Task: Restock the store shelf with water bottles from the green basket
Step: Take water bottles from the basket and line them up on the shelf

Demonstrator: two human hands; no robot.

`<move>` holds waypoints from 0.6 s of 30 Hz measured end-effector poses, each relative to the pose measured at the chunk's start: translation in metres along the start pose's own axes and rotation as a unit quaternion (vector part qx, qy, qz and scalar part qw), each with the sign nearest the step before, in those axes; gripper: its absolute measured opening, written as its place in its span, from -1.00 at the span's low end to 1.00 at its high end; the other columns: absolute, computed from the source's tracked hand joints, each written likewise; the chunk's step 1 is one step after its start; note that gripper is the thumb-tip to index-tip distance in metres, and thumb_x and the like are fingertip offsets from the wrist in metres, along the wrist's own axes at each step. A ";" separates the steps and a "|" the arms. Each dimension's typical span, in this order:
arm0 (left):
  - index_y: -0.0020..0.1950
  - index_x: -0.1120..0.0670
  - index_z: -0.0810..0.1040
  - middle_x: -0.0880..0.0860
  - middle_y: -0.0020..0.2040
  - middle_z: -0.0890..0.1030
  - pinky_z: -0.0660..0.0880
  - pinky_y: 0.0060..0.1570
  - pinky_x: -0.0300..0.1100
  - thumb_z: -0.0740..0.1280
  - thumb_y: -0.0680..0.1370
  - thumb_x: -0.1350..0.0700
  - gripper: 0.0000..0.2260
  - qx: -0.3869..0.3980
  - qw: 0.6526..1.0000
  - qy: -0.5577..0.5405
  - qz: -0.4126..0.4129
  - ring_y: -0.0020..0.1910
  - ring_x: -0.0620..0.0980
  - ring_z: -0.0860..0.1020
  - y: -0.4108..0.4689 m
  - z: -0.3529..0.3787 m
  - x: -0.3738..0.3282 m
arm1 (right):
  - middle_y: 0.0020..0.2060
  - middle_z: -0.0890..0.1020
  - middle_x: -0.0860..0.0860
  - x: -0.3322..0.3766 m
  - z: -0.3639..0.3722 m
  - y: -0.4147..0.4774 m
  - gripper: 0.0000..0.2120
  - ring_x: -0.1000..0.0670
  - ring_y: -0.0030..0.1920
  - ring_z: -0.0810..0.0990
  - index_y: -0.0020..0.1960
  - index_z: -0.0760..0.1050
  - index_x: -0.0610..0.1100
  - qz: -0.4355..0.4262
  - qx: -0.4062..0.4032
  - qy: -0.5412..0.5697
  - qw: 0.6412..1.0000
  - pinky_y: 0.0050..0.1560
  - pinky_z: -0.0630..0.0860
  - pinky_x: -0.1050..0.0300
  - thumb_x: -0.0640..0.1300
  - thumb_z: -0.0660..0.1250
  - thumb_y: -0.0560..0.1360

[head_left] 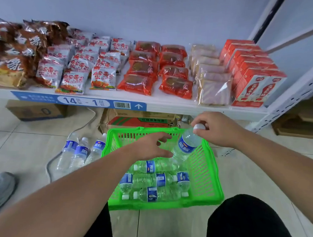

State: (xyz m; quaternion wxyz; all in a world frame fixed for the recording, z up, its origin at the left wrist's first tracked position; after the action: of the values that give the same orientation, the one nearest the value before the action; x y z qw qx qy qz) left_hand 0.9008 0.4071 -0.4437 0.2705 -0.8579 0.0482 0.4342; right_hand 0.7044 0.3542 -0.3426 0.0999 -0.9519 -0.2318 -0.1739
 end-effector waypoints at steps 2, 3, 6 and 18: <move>0.54 -0.17 0.36 -0.10 0.45 0.47 0.45 0.24 -0.11 0.58 0.43 -0.09 -0.27 -0.013 0.999 -0.013 0.026 0.40 -0.05 0.45 -0.001 -0.010 -0.022 | -0.07 0.60 0.13 0.027 -0.035 0.003 -0.83 0.19 -0.13 0.50 0.10 0.65 -0.04 -0.054 0.000 -0.010 0.998 -0.07 0.37 0.21 -0.09 0.43 0.51; 0.55 -0.20 0.33 -0.12 0.46 0.46 0.43 0.30 -0.08 0.59 0.42 -0.10 -0.24 -0.021 0.999 -0.011 0.036 0.42 -0.07 0.42 -0.003 -0.019 -0.031 | -0.06 0.58 0.14 0.040 -0.052 0.004 -0.83 0.23 -0.14 0.49 0.11 0.64 -0.02 -0.076 -0.006 -0.012 0.997 -0.07 0.36 0.25 -0.10 0.43 0.52; 0.47 -0.26 0.36 -0.25 0.33 0.56 0.43 0.38 -0.06 0.59 0.36 -0.20 -0.27 -0.039 0.997 0.022 0.055 0.32 -0.18 0.52 -0.011 -0.047 -0.047 | -0.06 0.53 0.24 0.079 -0.103 0.003 -0.83 0.39 -0.10 0.45 0.15 0.60 0.00 -0.119 -0.037 0.001 0.992 -0.07 0.31 0.40 -0.15 0.38 0.57; 0.04 -0.20 0.62 -0.25 -0.07 0.71 0.56 -0.03 -0.20 0.59 0.34 -0.20 -0.67 -0.178 0.977 0.006 0.121 -0.10 -0.29 0.66 -0.059 -0.127 -0.129 | 0.14 0.67 -0.06 0.129 -0.194 0.034 -0.55 -0.03 0.13 0.66 0.28 0.52 -0.13 -0.046 -0.149 0.268 0.951 0.16 0.62 -0.09 -0.01 0.53 0.47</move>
State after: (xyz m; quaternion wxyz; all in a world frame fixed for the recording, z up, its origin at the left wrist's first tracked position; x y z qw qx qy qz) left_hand 0.9311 0.3730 -0.2592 0.0592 -0.8826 0.0750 0.4604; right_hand 0.7728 0.3243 -0.1192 0.0075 -0.8628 -0.2115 -0.4591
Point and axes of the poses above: each hand's wrist, its own y-axis towards the middle knuckle, its own z-axis out of the palm, x = y × z, the point moved 6 cm from there along y, towards the middle knuckle
